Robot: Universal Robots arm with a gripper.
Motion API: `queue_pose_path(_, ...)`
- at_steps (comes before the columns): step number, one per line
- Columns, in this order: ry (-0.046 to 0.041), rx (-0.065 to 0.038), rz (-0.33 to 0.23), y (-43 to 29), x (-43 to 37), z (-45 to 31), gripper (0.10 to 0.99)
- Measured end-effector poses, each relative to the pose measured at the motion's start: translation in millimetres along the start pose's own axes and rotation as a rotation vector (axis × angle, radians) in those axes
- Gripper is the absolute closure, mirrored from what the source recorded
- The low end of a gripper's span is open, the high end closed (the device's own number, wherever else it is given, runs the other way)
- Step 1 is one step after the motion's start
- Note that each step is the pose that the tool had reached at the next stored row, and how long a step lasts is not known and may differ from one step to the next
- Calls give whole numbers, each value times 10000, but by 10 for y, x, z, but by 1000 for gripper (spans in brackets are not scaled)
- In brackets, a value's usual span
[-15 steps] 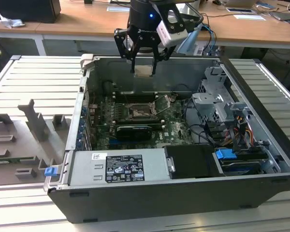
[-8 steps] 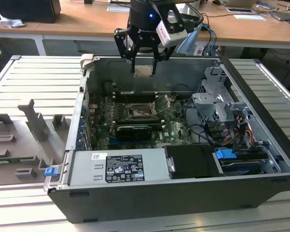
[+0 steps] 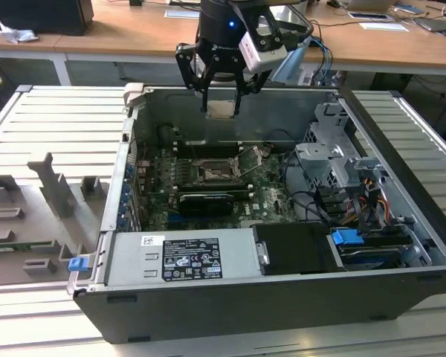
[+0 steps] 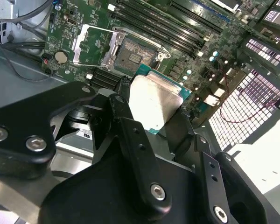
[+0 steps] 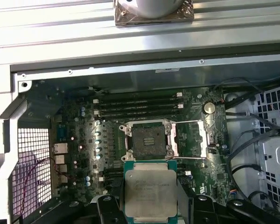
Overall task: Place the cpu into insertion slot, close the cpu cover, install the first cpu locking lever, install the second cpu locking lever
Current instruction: 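Place the cpu into insertion slot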
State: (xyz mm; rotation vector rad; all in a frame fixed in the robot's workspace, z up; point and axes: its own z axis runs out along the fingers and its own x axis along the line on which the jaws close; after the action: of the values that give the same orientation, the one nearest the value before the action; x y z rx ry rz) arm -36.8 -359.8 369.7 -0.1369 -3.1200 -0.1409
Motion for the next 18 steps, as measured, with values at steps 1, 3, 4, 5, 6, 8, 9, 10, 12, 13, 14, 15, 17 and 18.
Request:
queue_pose_path(1, 0, -1, 14, 0, 0, 0, 545)
queue_pose_path(3, -4, -2, 60, 0, 0, 0, 545)
queue_pose_path(4, -7, -2, 79, 0, 0, 0, 545)
queue_pose_path(5, -10, -2, 120, 0, 0, 0, 545)
queue_pose_path(6, -13, -4, 152, 0, 0, 0, 545)
queue_pose_path(8, -19, -4, 213, 0, 0, 0, 545)
queue_pose_path(9, -21, -5, 235, 0, 0, 0, 545)
queue_pose_path(10, -23, -5, 266, 0, 0, 0, 545)
queue_pose_path(12, -28, -6, 318, 0, 0, 0, 545)
queue_pose_path(13, -30, -6, 340, 0, 0, 0, 545)
queue_pose_path(14, -34, -7, 375, 0, 0, 0, 545)
queue_pose_path(15, -36, -8, 400, 0, 0, 0, 545)
queue_pose_path(17, -40, -9, 448, 0, 0, 0, 545)
queue_pose_path(18, -42, -10, 469, 0, 0, 0, 545)
